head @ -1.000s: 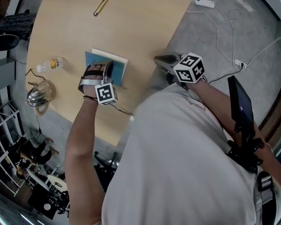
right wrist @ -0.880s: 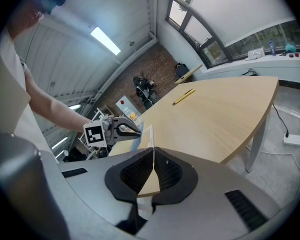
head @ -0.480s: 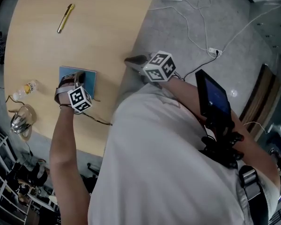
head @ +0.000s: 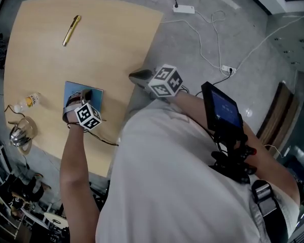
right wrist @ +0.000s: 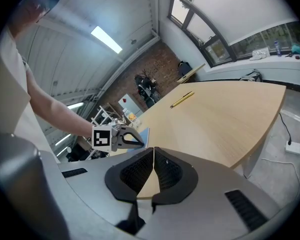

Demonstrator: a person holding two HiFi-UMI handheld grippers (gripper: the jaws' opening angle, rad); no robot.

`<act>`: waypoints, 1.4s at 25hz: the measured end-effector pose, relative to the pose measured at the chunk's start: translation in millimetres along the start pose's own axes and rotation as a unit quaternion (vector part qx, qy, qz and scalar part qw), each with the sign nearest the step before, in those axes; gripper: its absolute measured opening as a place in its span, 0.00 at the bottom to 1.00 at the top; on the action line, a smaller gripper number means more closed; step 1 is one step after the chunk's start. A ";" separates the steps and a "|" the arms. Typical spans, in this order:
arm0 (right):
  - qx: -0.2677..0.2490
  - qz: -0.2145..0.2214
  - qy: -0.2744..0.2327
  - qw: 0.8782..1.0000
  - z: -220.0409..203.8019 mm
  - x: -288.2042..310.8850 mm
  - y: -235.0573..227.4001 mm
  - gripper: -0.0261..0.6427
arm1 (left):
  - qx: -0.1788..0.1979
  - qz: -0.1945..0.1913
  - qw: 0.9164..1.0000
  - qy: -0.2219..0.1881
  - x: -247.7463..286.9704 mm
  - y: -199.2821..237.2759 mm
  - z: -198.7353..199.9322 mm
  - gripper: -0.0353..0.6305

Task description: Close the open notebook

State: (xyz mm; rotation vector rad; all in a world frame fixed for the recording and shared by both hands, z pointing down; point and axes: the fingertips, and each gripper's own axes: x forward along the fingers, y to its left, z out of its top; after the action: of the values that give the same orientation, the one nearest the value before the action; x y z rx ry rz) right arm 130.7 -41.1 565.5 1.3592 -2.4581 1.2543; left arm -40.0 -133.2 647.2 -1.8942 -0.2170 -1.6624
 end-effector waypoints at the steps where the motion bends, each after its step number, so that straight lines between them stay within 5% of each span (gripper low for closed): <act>1: -0.003 0.006 0.004 1.000 1.5 3.2 1.6 0.06 | -0.021 -0.003 1.000 0.006 0.4 -0.1 -0.1 0.06; 6: -0.031 0.040 0.027 0.998 12.0 22.0 8.6 0.06 | -0.118 0.012 0.993 0.022 -10.1 10.7 -1.2 0.06; 9: -0.062 0.073 0.046 0.994 23.2 37.0 14.3 0.06 | -0.234 0.042 0.971 0.014 -26.5 21.2 -8.7 0.06; 12: -0.088 0.103 0.058 0.989 29.8 55.3 26.0 0.06 | -0.367 0.073 0.927 -0.020 -47.3 29.3 -23.7 0.06; 17: -0.126 0.138 0.065 0.980 40.2 71.9 48.7 0.06 | -0.540 0.124 0.826 -0.107 -93.7 16.0 -40.3 0.06; 23: -0.196 0.185 0.077 0.960 60.8 84.1 79.8 0.06 | -0.613 0.207 0.746 -0.161 -146.8 -11.2 -41.4 0.06; 29: -0.230 0.208 0.071 0.948 64.9 82.5 112.6 0.06 | -0.711 0.240 0.634 -0.185 -171.1 -57.8 -41.1 0.06; 31: -0.234 0.219 0.072 0.945 60.7 80.8 124.8 0.06 | -0.719 0.256 0.612 -0.206 -182.8 -67.3 -37.4 0.06; 35: -0.246 0.231 0.082 0.938 43.6 78.0 144.4 0.06 | -0.710 0.277 0.600 -0.244 -201.2 -79.5 -33.3 0.06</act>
State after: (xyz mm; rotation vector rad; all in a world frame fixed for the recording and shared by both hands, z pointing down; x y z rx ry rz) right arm -9.0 -83.6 478.9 0.5547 -2.7866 0.6753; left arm -147.9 -34.4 484.4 -2.8956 1.8413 -0.6239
